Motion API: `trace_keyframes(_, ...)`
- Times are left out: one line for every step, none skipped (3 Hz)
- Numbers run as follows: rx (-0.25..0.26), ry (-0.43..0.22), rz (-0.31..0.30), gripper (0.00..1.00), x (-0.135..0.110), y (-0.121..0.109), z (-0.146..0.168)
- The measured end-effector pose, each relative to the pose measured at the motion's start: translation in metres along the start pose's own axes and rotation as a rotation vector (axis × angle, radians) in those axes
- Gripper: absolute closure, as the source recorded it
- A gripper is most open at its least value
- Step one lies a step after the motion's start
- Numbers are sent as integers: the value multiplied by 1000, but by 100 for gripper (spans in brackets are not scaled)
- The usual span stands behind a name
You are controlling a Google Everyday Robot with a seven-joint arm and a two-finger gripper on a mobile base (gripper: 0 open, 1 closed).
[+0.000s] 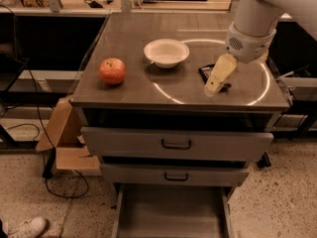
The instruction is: Place rxbar chocolate into bottom drawer
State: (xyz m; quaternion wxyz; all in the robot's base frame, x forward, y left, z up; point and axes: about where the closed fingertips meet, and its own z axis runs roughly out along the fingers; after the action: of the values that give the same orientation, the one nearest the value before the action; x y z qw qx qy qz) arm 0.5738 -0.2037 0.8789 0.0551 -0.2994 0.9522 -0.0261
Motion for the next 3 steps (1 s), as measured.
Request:
trace_keyframes(-14,-11,16,0,-8,-3,4)
trace_keyframes(-32,-14,62,0,-23,-14,14)
trace_keyframes(-39,-16,103,0,-39,-27,27)
